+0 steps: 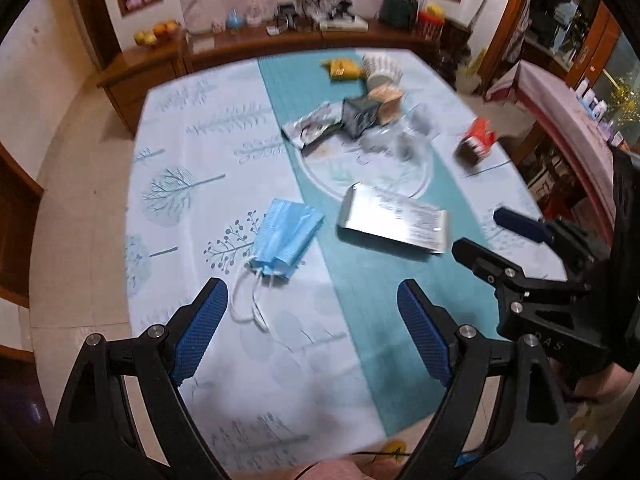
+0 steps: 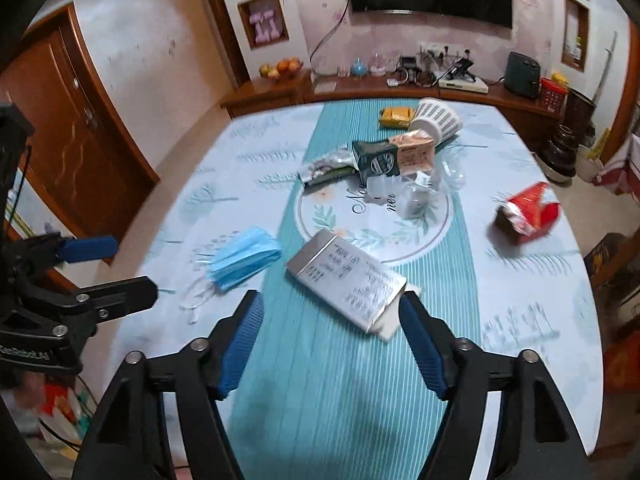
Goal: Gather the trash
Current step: 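Raise both open tools back up over the table, then grasp the silver box with the right tool while the left grasps the blue mask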
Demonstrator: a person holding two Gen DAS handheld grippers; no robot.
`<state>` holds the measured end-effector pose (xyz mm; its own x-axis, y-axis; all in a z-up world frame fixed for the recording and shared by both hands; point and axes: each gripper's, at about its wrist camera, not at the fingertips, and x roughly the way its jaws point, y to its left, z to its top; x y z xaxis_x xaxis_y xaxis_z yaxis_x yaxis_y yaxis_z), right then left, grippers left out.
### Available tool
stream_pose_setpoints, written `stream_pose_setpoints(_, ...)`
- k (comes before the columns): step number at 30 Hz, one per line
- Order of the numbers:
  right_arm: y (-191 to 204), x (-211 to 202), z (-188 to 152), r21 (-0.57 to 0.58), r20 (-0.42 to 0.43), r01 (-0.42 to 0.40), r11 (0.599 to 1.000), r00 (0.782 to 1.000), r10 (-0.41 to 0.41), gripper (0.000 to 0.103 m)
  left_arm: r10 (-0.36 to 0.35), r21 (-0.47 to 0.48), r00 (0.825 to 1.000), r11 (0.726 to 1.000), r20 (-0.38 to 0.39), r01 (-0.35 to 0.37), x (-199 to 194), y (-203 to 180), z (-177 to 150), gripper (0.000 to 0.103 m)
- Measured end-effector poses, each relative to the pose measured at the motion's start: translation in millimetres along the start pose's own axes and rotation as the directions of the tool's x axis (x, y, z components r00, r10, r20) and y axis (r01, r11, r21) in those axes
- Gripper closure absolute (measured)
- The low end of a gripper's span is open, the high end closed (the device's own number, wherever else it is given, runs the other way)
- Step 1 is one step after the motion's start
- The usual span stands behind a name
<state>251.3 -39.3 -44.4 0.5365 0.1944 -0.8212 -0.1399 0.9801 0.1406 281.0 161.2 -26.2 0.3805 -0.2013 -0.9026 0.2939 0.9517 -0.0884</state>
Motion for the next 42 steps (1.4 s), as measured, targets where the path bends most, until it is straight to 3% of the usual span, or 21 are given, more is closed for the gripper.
stream_pose_setpoints(5,-5.8,71.9,18.8,-0.074,-0.092,0.013,0.997,0.996,-0.020,0.027,-0.001,0.005,0.996,1.000,-0.092,0.001,58.4,23.9,16.5,0.018)
stream_pose_setpoints(10,-2.6,115.8,20.6,-0.171,-0.167,0.008,0.985,0.985,-0.037,0.027,-0.033,0.007,0.981,0.999,-0.189,0.035,103.3,38.6,26.2,0.018)
stream_pose_setpoints(15,2.7,134.4,23.2,-0.226,-0.195,-0.005,0.974,0.980,-0.040,0.021,-0.042,0.028,0.963,0.998,-0.265,0.052,134.8,39.2,31.3,0.018)
stream_pose_setpoints(22,-5.0,155.5,39.3,-0.183,-0.307,-0.107,0.977,0.950,0.047,0.020,-0.060,0.029,0.943,0.997,-0.328,0.073,160.3,37.6,36.3,0.033)
stream_pose_setpoints(29,12.9,163.3,25.6,-0.304,-0.360,-0.051,0.951,0.930,-0.065,0.016,-0.069,0.016,0.937,0.997,-0.343,0.079,169.5,38.3,37.8,0.043)
stream_pose_setpoints(31,13.7,162.6,24.7,-0.294,-0.360,-0.040,0.955,0.930,-0.072,0.017,-0.060,0.025,0.941,0.997,-0.334,0.072,168.8,39.3,38.5,0.053)
stream_pose_setpoints(33,11.6,159.8,26.1,-0.271,-0.340,-0.012,0.962,0.937,-0.084,0.028,-0.040,0.040,0.946,0.998,-0.323,0.056,167.4,38.9,39.8,0.064)
stream_pose_setpoints(34,9.8,157.8,27.9,-0.250,-0.329,0.001,0.968,0.940,-0.086,0.034,-0.036,0.044,0.947,0.998,-0.318,0.053,166.2,39.0,40.9,0.075)
stream_pose_setpoints(36,7.0,155.8,28.5,-0.211,-0.326,0.017,0.977,0.941,-0.087,0.034,-0.050,0.033,0.947,0.997,-0.318,0.064,165.4,40.4,41.7,0.093)
stream_pose_setpoints(42,1.0,123.6,15.1,-0.069,-0.263,0.047,0.997,0.963,-0.063,0.035,-0.077,-0.006,0.947,0.997,-0.311,0.080,154.8,41.2,32.9,0.098)
